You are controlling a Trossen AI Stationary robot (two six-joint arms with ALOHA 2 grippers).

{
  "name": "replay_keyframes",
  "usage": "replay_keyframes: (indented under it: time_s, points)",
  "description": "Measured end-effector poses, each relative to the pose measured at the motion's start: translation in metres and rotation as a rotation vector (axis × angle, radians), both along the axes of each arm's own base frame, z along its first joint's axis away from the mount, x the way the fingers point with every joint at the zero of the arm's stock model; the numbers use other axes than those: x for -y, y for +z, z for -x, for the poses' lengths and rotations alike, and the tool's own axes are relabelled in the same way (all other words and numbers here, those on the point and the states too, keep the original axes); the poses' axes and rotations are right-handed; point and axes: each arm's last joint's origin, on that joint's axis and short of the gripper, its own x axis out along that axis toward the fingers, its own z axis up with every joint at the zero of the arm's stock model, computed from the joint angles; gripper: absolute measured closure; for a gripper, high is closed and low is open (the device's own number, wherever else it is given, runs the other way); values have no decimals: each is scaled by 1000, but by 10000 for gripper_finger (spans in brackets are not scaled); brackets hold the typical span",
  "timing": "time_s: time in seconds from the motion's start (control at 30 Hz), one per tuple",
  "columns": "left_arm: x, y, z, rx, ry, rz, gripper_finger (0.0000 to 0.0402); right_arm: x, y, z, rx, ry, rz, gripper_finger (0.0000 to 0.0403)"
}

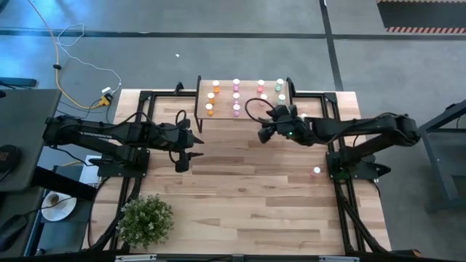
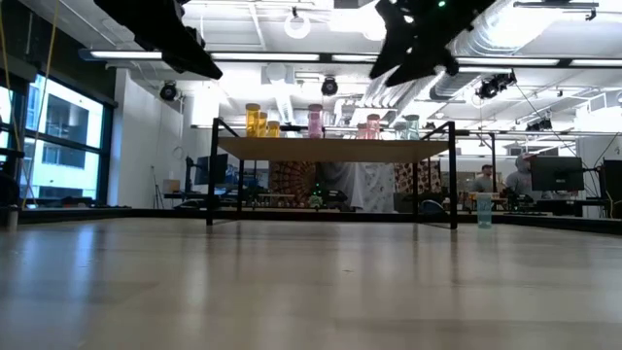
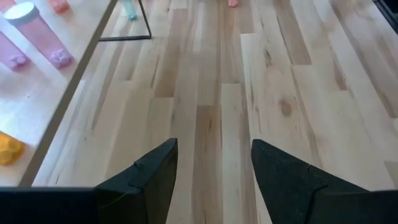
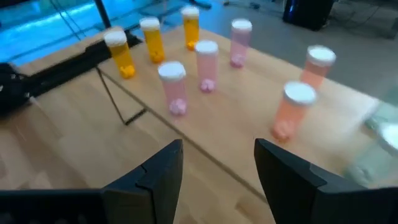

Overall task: Pick and place medicine bottles onto shelf by color
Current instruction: Put the red pill bottle on the shelf aligned with the other red pill bottles

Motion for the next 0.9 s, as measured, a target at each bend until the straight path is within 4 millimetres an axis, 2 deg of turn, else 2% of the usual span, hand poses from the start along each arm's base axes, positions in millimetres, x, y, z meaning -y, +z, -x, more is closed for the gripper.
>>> replay_keyframes:
  time_s: [0.3, 0.47, 0.7, 0.9]
  points:
    - [0, 3, -2, 40, 1, -3, 206, -4, 19, 45, 3, -34, -102, 213]
    - [0, 4, -3, 45, 2, -3, 206, -8, 26, 70, 14, 12, -234, 213]
    - [0, 4, -3, 52, 26, 25, 206, -14, 18, 102, -104, 16, -487, 213]
    - [0, 4, -2, 54, 35, 38, 206, -22, 7, 112, -255, 11, -679, 213]
